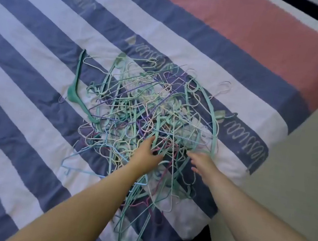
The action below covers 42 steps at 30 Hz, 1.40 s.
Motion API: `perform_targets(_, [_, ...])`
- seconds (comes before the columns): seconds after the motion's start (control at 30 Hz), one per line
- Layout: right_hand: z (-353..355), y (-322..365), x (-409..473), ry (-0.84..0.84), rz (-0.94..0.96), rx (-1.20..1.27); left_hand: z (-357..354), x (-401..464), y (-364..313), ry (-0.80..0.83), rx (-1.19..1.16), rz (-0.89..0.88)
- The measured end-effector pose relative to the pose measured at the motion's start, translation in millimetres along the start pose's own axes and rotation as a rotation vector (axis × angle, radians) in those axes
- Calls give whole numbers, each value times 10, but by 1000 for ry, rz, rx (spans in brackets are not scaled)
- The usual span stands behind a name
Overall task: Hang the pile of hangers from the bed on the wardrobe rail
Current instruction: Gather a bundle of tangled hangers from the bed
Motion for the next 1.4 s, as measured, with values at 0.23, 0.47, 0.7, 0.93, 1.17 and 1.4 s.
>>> perform_targets(0.23, [-124, -235, 801, -170, -21, -99, -338, 604, 16, 85, 5, -35])
perform_targets(0.47, [-241, -308, 1102, -129, -47, 144, -459, 972, 56, 69, 138, -24])
perform_targets(0.7, [-333, -417, 1091, 87, -101, 424, -347, 1021, 59, 105, 307, 16])
perform_targets(0.93, [-542, -20, 124, 212, 38, 501, -245, 777, -138, 83, 317, 46])
perform_targets(1.17, [-712, -46, -419, 178, 169, 383, 26, 185, -161, 37, -12, -163])
perform_targets(1.4, [-782, 131, -1505, 278, 289, 567, 424, -559, -385, 125, -24, -311])
Point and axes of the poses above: each hand's wrist, its own x-axis towards the middle knuckle, its own z-axis out of the back of the hand, y = z × x, the point moved 2 cm from there along x, towards the middle knuckle, and after that the axes turned 5 degrees about -x, right-handed, at the moved point
